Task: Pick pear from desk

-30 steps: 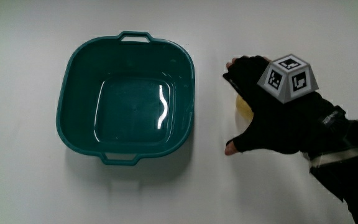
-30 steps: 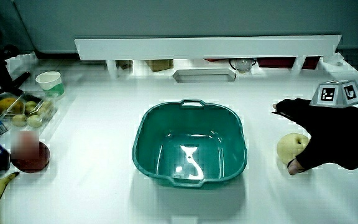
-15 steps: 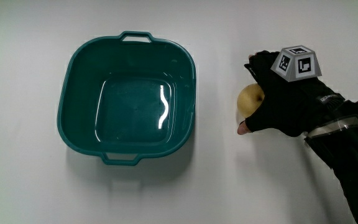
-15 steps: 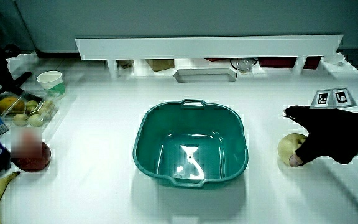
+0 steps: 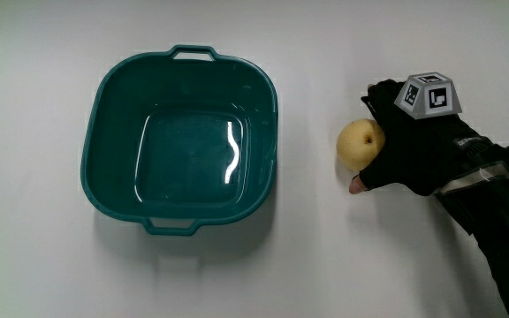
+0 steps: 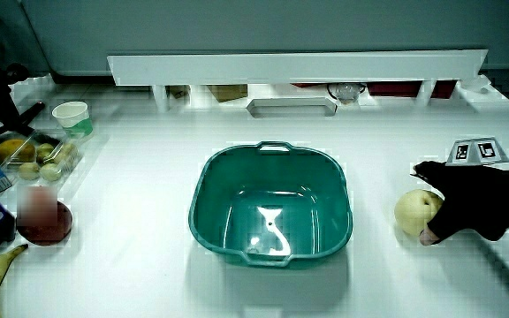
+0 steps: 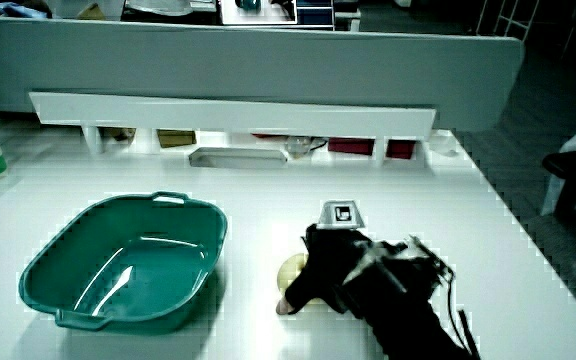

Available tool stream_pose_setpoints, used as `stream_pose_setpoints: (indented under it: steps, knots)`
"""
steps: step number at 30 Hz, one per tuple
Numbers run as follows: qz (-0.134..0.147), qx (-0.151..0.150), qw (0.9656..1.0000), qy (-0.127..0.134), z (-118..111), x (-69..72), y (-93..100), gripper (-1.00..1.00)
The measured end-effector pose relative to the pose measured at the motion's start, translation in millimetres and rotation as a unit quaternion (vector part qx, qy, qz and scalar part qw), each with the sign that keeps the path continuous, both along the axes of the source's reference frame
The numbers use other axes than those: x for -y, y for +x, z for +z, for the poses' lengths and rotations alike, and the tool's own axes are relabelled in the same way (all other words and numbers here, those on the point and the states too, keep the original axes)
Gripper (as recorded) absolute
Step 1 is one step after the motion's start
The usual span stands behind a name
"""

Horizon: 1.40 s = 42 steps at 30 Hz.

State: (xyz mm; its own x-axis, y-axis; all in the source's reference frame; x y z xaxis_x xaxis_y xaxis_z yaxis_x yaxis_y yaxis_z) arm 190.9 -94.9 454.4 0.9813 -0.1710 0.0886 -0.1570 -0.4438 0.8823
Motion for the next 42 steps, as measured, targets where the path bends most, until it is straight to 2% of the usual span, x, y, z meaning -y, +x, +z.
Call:
stream_pose_setpoints:
  steps: [3,5,10,12,13,15,16,20,23,24,27,29,32,38,40,41,42]
  knots:
    - [-0.003,-0.006,1.0,-0.001,2,-0.6,-0.8,0.0]
    - [-0.007,-0.003,0.9999,0.011,0,-0.9,-2.0,0.08]
    - [-0.009,0.003,0.9998,0.018,1,0.0,-1.9,0.27]
    - [-0.007,0.014,0.9995,0.028,-3,-0.3,-3.1,0.35]
    - [-0.009,0.01,0.9992,0.037,-3,0.0,-3.2,0.38]
    - [-0.007,0.019,0.9991,0.037,-4,0.0,-3.9,0.46]
    - [-0.009,0.009,0.999,0.044,-3,0.5,-3.1,0.5]
    - [-0.01,0.014,0.9985,0.053,-5,0.3,-4.3,0.65]
    - [-0.019,0.004,0.9976,0.067,-6,0.6,-6.4,0.77]
    - [-0.02,0.012,0.9976,0.065,-7,0.1,-7.2,0.81]
    - [-0.021,0.007,0.9964,0.082,-7,-0.2,-6.6,0.92]
    - [-0.025,0.015,0.9963,0.081,-9,-0.4,-8.2,1.0]
    - [-0.032,0.02,0.9953,0.09,-12,-1.1,-10.6,1.0]
    - [-0.033,0.042,0.9918,0.117,-38,6.3,-18.8,1.0]
    - [-0.038,0.047,0.9891,0.134,-52,8.5,-24.3,1.0]
    - [-0.038,0.06,0.989,0.13,-58,9.5,-27.3,1.0]
    - [-0.042,0.059,0.9876,0.139,-65,10.5,-30.5,1.0]
